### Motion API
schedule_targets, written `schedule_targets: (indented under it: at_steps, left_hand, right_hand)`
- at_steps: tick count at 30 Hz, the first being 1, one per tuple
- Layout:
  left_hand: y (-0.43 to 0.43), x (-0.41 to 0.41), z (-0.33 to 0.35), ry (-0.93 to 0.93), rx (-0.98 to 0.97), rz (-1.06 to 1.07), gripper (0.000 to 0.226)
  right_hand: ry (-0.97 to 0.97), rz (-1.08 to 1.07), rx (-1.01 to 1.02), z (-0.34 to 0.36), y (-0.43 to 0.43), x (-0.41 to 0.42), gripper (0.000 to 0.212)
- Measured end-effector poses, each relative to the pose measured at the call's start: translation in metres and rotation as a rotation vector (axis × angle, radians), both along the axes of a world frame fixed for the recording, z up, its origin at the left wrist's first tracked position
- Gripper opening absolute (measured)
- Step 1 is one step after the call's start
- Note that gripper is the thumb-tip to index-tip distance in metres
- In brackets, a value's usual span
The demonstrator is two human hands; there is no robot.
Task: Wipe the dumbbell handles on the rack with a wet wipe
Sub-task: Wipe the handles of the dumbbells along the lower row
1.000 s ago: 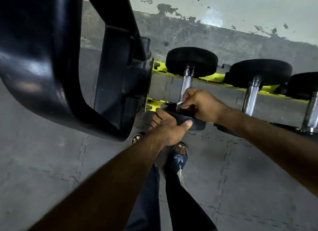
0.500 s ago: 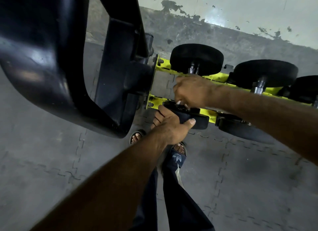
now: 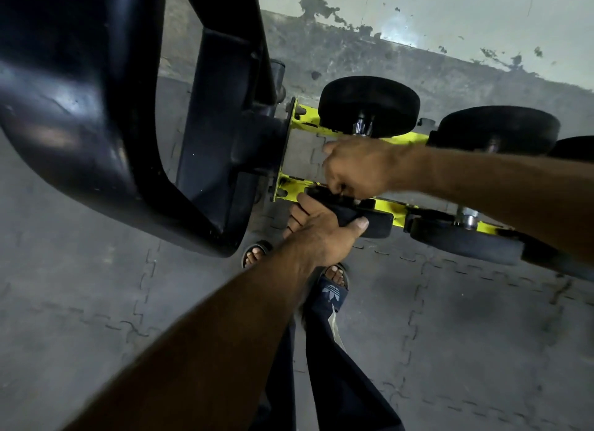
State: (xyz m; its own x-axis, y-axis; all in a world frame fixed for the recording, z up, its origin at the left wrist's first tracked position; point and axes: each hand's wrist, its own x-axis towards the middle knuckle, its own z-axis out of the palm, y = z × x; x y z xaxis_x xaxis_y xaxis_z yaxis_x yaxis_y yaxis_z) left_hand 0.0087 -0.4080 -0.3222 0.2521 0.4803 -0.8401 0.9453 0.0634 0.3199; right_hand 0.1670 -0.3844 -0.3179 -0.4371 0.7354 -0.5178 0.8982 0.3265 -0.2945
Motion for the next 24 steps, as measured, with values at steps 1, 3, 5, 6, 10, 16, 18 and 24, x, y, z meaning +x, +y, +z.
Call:
schedule_targets:
  at_steps: [1, 3, 5, 6, 10, 16, 18, 24]
  left_hand:
    - [0.000, -0.001, 0.000, -0.002, -0.003, 0.000, 0.115]
    - [-0.001, -0.001, -0.001, -0.007, 0.008, 0.006, 0.114]
    - [-0.001, -0.002, -0.004, -0.008, 0.030, 0.012, 0.114]
    - [-0.002, -0.002, -0.005, -0.005, 0.032, 0.010, 0.114]
    - [-0.002, -0.003, -0.009, -0.009, 0.032, 0.007, 0.111]
    - [-0.002, -0.003, -0.006, -0.010, 0.036, -0.004, 0.115]
    - [-0.001, -0.003, -0.005, -0.014, 0.023, -0.011, 0.115]
    - [-0.002, -0.002, -0.003, -0.018, 0.039, -0.003, 0.111]
  right_hand:
    - [0.030, 0.014, 0.059, -0.003, -0.008, 0.003, 0.013]
    - [0.100, -0.066, 0.121, -0.005, -0.032, 0.010, 0.016]
    - [0.140, -0.190, 0.162, -0.011, -0.059, 0.017, 0.028]
    - [0.150, -0.232, 0.210, -0.018, -0.068, 0.018, 0.032]
    - [0.283, -0.749, 0.442, -0.035, -0.055, 0.031, 0.025]
    - [0.276, -0.343, 0.224, -0.029, -0.063, 0.014, 0.023]
    - [0.214, -0.395, 0.289, -0.031, -0.054, 0.023, 0.027]
    - [-0.005, -0.184, 0.109, -0.018, -0.034, 0.008, 0.022]
